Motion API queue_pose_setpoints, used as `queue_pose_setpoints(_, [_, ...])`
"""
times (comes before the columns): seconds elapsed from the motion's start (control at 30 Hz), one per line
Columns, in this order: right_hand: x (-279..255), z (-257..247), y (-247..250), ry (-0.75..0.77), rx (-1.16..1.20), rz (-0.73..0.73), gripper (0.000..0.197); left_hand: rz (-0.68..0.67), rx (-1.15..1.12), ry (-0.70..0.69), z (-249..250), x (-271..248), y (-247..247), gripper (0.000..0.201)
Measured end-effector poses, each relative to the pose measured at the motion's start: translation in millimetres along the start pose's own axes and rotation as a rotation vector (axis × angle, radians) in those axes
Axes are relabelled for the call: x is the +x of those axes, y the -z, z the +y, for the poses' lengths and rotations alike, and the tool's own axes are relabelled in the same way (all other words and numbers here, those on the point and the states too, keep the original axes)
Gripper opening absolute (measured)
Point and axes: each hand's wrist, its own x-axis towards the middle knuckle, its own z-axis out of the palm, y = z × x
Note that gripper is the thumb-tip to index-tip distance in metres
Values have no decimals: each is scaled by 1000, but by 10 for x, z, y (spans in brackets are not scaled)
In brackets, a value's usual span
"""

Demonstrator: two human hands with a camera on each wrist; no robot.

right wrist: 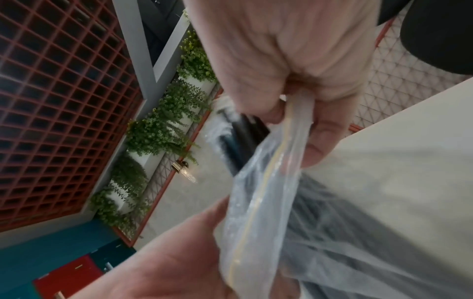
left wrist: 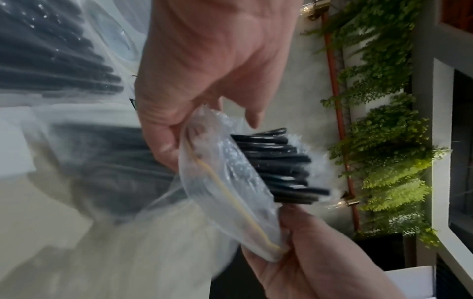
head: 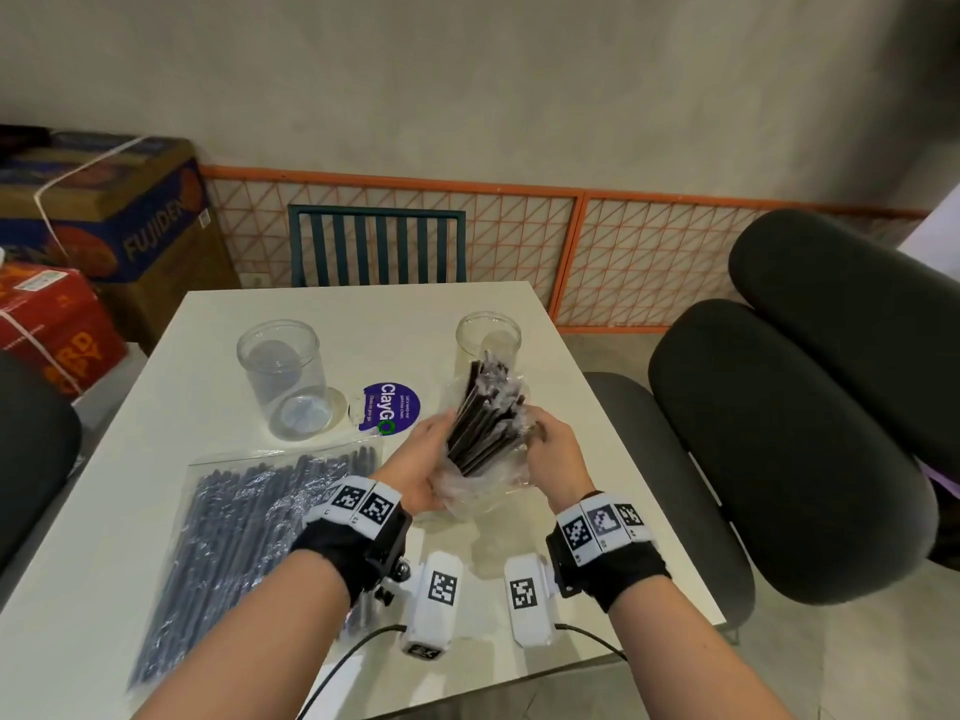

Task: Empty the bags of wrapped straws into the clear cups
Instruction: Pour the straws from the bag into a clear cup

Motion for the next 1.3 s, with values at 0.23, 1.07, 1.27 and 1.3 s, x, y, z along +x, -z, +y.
queue_pose_setpoints(0.23, [95, 238, 28, -671, 785, -47, 40, 206, -80, 34, -26, 206, 80, 21])
queue_pose_setpoints(1.07, [-25, -768, 316, -130, 352, -383, 57, -317, -257, 11, 574, -759, -137, 38])
queue_pose_setpoints(1.27, [233, -1453, 370, 186, 116, -349, 42, -379, -72, -213, 1336, -791, -136, 39])
queue_pose_setpoints(1.3, [334, -1487, 350, 215, 67, -328, 44, -365, -55, -245, 1424, -723, -115, 38])
